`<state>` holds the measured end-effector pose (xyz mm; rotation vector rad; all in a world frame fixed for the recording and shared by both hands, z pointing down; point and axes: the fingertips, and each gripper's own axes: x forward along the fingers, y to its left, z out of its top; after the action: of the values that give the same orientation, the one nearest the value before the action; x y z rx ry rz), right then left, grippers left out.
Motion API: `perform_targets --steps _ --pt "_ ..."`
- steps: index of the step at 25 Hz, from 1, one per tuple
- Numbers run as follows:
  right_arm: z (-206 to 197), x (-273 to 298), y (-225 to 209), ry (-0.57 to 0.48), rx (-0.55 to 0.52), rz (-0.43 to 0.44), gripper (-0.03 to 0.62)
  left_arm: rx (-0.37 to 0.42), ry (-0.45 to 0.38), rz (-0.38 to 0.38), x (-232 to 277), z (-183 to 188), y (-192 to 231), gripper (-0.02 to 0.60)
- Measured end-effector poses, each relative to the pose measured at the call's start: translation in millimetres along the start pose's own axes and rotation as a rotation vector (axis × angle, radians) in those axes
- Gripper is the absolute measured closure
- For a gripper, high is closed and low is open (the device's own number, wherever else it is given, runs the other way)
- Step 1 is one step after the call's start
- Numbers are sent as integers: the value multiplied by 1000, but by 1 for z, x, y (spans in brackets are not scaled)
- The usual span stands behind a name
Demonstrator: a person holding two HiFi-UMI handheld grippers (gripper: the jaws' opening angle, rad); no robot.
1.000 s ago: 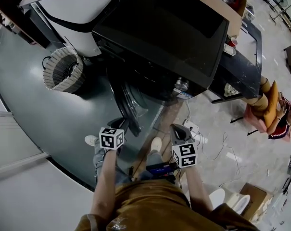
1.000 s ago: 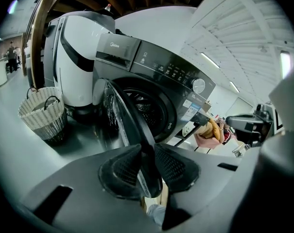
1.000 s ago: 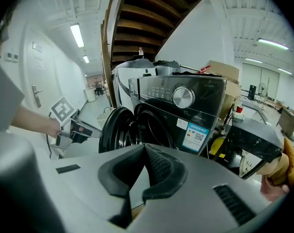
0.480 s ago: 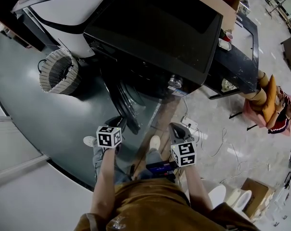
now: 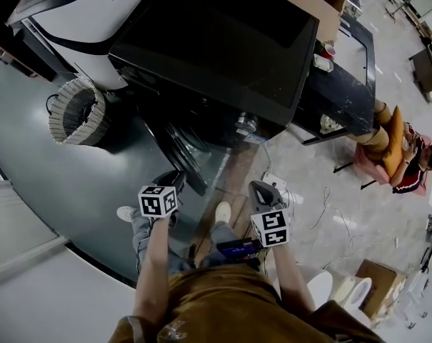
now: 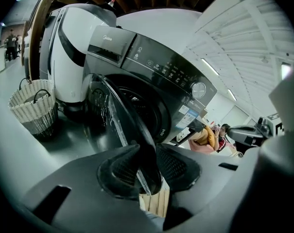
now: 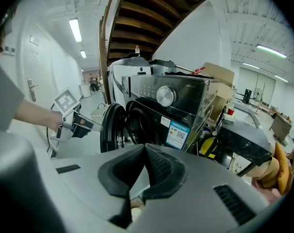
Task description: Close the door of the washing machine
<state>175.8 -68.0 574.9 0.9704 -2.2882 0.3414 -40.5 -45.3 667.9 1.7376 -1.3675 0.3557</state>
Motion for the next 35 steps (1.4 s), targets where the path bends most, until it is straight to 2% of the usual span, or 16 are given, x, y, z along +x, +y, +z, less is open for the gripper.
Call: perform_targets --steps 15,19,35 --pt "-5 -1 -36 14 -6 -37 581 -33 -17 -67 38 23 -26 454" --pt "-6 -3 -45 14 -19 -50 581 -39 -34 -71 46 31 -31 456" --pt "-30 -29 -95 23 39 -142 582 -42 -50 -72 78 56 -49 460"
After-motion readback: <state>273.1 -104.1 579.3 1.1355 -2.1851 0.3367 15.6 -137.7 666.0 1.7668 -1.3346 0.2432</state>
